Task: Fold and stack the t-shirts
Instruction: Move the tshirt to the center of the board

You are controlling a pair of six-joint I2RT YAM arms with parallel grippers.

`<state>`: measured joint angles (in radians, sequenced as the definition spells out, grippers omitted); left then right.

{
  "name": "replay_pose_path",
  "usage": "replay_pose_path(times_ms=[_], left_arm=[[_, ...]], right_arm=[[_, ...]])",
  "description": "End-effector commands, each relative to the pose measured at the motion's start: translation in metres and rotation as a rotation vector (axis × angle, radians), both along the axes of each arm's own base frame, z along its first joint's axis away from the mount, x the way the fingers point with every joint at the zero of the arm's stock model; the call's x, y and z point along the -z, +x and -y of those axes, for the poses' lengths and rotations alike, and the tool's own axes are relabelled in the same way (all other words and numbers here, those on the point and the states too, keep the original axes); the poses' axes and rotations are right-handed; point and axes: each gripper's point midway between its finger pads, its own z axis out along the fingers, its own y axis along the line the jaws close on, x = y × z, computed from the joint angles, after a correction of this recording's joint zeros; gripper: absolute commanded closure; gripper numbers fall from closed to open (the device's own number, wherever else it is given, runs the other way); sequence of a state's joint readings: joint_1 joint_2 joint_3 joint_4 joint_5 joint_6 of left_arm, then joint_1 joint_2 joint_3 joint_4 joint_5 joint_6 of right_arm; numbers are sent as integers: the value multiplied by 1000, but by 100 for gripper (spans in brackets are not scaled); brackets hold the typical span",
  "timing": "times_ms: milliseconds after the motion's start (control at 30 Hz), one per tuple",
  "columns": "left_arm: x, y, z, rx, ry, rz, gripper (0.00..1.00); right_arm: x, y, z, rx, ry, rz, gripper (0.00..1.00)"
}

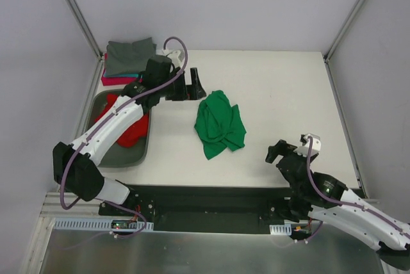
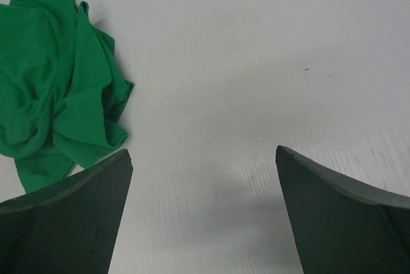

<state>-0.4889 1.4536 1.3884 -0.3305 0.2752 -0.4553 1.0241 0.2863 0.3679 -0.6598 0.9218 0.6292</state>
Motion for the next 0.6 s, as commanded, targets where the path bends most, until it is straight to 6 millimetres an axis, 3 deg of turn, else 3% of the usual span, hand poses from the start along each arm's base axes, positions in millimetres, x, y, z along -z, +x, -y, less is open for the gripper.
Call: replay_pose_path(times_ms=[0, 67, 133, 233, 367, 567], left_arm=[[32, -19, -53, -160, 136, 19, 1], [61, -40, -63, -185, 144, -43, 1], [77, -58, -61, -151, 113, -86, 1], [101, -83, -52, -78, 43, -147, 1], [125, -104, -36, 11, -43, -224, 1], [157, -119, -30, 17, -81, -339, 1]], right_arm=[[-10, -2, 5, 17, -15, -21, 4], [-9, -2, 0, 2, -30, -39, 4], [-7, -1, -10, -40, -50, -63, 4], [-4, 2, -42, -166, -63, -97, 4], [5, 10, -81, -308, -130, -156, 2], [10, 46, -120, -388, -100, -196, 3]])
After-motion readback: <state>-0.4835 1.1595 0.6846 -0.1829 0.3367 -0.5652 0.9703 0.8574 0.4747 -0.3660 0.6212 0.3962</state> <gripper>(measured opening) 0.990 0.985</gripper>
